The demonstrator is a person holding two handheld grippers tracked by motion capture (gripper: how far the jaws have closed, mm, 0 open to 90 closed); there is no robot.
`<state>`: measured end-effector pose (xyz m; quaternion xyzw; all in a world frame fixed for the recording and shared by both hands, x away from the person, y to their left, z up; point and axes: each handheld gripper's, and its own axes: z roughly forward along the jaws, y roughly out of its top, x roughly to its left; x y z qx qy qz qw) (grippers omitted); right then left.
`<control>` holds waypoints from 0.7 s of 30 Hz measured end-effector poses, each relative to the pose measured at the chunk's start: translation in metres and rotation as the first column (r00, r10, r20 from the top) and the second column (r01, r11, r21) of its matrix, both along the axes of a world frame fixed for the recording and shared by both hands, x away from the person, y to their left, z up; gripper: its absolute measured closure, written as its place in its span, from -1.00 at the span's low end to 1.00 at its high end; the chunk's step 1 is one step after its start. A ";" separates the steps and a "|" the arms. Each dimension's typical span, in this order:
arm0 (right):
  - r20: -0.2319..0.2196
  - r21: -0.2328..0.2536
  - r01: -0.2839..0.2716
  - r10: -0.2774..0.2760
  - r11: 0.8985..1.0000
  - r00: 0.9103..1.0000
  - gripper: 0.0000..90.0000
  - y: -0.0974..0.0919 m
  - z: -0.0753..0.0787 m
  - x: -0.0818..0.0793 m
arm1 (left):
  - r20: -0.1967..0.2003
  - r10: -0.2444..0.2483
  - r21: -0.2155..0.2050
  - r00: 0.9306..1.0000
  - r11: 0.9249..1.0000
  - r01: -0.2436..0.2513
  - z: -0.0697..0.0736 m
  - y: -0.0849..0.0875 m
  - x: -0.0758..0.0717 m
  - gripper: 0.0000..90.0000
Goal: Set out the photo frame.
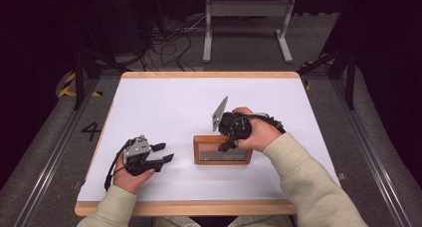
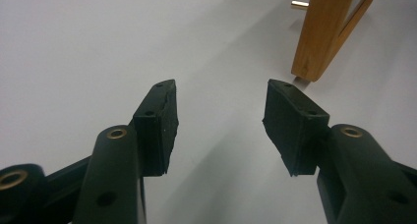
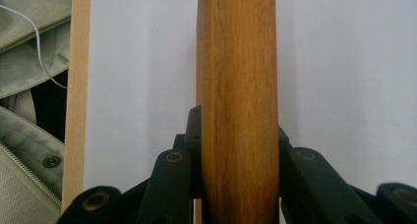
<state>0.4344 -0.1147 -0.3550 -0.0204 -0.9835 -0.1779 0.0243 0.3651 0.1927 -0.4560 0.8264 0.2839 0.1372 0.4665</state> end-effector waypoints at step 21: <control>0.030 0.057 0.116 -0.118 0.992 0.993 0.06 -0.005 -0.010 0.014 | 0.000 -0.003 0.002 1.000 1.000 0.003 0.000 0.000 0.000 0.05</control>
